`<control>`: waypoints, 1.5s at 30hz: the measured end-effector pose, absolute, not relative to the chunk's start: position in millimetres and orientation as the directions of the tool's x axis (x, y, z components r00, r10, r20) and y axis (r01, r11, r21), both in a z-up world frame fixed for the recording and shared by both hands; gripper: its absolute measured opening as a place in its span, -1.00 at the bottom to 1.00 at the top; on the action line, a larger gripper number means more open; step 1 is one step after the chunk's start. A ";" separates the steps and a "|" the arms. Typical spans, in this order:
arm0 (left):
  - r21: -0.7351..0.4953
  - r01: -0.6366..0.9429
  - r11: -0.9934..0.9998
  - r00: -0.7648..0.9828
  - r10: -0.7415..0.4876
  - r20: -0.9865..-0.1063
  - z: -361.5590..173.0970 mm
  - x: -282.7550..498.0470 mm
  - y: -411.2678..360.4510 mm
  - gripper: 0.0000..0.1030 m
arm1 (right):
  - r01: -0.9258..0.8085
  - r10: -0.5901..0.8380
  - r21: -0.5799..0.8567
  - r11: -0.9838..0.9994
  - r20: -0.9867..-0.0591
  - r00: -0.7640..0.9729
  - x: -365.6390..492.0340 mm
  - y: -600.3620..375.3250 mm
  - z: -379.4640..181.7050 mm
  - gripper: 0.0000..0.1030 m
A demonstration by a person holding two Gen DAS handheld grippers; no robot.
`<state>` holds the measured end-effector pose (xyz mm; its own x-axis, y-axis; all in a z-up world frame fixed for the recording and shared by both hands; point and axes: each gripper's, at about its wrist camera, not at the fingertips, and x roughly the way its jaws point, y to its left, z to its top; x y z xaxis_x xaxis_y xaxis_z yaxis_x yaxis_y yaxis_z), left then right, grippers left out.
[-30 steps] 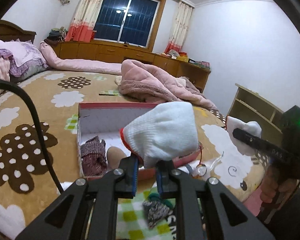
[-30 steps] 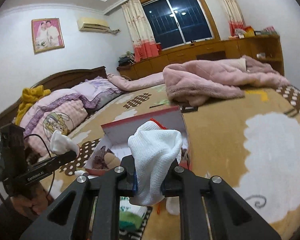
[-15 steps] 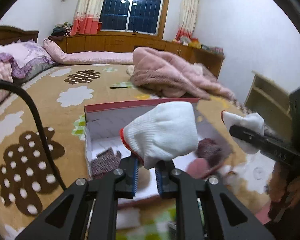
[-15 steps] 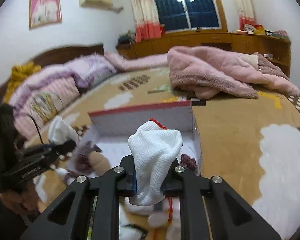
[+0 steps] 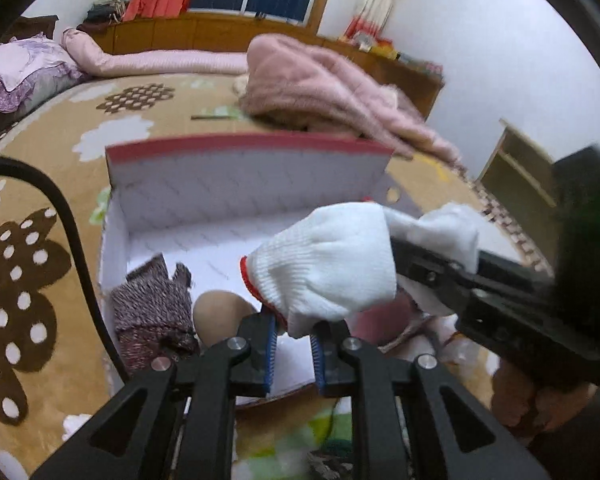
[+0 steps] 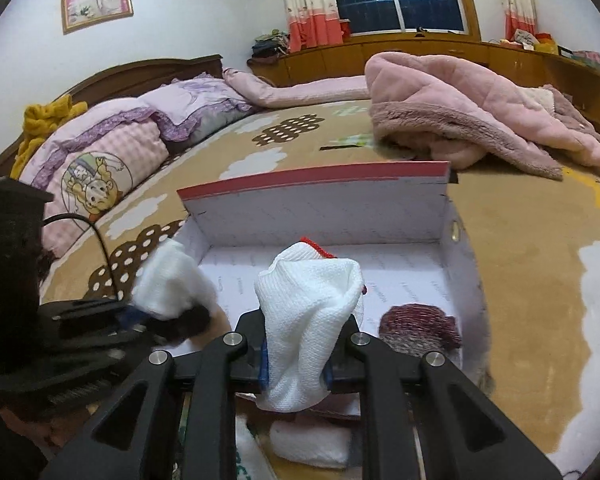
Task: Organize soft objects
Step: 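Open both grippers to release the glove and sock in the shoebox, then withdraw both grippers from the shoebox toward the remaining items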
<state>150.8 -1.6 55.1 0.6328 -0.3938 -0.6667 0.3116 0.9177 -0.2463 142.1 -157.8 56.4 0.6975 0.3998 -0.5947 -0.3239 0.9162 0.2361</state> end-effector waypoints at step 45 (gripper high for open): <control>-0.286 0.508 0.812 0.450 -0.533 -0.716 48.8 117.0 13.9 -0.44 | -0.011 0.147 0.187 0.982 -0.731 0.666 132.4 -253.0 41.3 -0.85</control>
